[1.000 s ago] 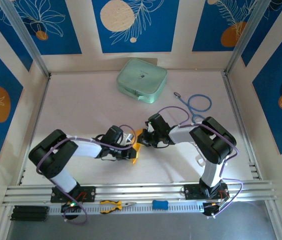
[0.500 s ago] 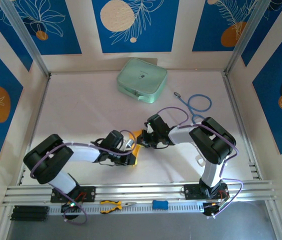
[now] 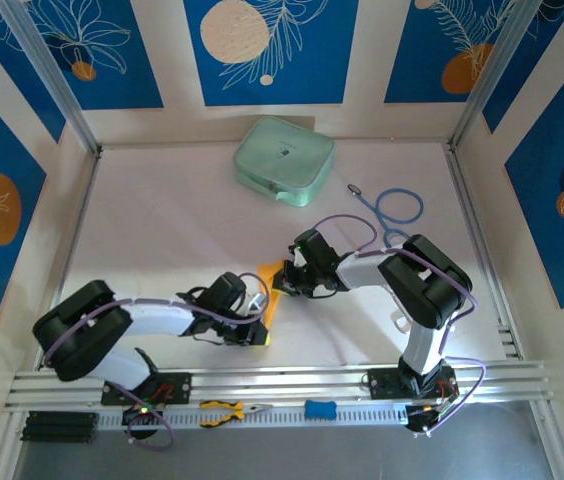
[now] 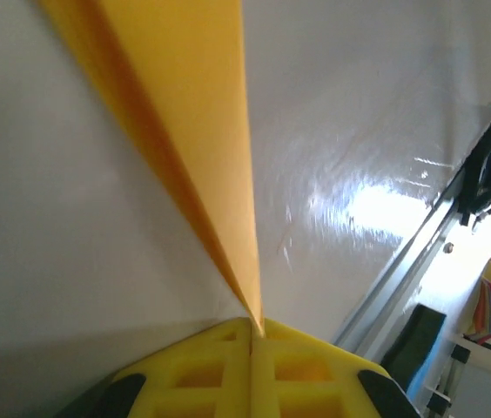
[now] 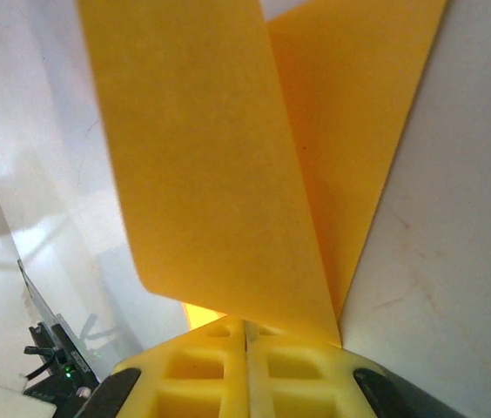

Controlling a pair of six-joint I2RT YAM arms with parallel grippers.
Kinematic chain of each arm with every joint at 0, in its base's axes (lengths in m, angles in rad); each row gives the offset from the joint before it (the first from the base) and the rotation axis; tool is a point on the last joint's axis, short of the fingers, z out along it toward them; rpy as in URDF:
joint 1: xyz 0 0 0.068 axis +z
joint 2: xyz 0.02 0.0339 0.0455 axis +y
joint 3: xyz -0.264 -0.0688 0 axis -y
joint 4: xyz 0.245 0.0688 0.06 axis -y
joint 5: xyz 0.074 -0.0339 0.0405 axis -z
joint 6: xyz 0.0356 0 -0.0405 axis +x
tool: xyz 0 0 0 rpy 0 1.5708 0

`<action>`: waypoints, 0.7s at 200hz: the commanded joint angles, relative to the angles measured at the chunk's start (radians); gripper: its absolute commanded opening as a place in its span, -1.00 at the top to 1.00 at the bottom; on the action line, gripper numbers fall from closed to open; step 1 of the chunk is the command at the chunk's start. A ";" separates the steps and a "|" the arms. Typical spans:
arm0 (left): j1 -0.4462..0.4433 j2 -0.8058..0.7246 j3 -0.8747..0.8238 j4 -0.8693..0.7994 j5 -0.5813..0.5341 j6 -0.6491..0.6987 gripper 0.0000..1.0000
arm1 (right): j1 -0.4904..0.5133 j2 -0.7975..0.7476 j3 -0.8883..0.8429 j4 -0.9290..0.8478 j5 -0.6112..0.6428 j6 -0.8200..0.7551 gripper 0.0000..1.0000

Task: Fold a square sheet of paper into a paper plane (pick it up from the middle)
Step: Fold the wing at the bottom-center of the table.

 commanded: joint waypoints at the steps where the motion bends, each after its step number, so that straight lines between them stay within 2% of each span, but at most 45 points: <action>1: -0.001 -0.178 0.016 -0.150 -0.033 0.014 1.00 | 0.001 0.062 -0.069 -0.192 0.122 0.027 0.87; 21: 0.041 -0.342 0.065 -0.303 -0.127 0.069 1.00 | 0.010 0.063 -0.066 -0.197 0.127 0.065 0.94; 41: 0.114 -0.394 0.057 -0.289 -0.152 0.068 0.91 | 0.029 0.053 -0.067 -0.193 0.142 0.099 0.94; 58: 0.153 -0.330 0.070 -0.210 -0.088 0.057 0.91 | 0.052 0.035 -0.075 -0.189 0.166 0.145 0.94; 78: 0.158 -0.224 0.110 -0.132 -0.042 0.053 0.95 | 0.079 0.013 -0.093 -0.174 0.203 0.214 0.93; 109: 0.170 -0.096 0.164 -0.060 -0.060 0.057 0.95 | 0.114 0.000 -0.126 -0.119 0.238 0.298 0.93; 140: 0.175 0.006 0.188 0.007 -0.036 0.044 0.98 | 0.125 0.010 -0.125 -0.099 0.239 0.310 0.93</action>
